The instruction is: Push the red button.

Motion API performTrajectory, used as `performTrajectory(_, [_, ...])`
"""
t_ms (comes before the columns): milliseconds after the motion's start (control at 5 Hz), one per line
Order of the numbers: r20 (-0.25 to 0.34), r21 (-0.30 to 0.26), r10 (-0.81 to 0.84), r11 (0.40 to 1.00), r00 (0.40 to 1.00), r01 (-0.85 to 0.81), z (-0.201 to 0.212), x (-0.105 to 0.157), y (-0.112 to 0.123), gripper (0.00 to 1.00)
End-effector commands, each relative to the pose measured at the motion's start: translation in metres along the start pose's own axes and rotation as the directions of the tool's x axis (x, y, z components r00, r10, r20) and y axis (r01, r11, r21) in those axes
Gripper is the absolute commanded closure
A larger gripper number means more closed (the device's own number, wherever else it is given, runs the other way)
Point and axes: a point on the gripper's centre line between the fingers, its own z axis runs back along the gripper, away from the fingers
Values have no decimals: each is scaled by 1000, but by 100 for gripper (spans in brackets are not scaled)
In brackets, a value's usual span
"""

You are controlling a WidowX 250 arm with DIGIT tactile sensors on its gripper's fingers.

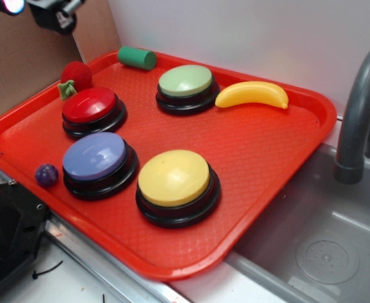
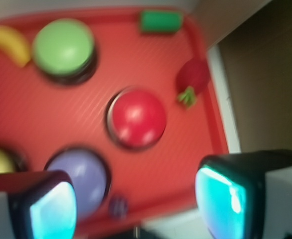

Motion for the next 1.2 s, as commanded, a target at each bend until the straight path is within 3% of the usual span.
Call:
performTrajectory(0, [20,-8,7,1000,1000,-7,-70,4,30,0])
performTrajectory(200, [23,-43,-93,995,995,94,-98,17,20,0])
performTrajectory(400, [12,-114,-152,982,988,153,-116,21,13,0])
performTrajectory(600, [42,-167,-185,968,982,189,-119,20,15,0])
performTrajectory(800, [50,-197,-197,959,979,203,-119,15,18,0])
performTrajectory(1000, [42,-177,-209,961,977,213,-113,14,18,0])
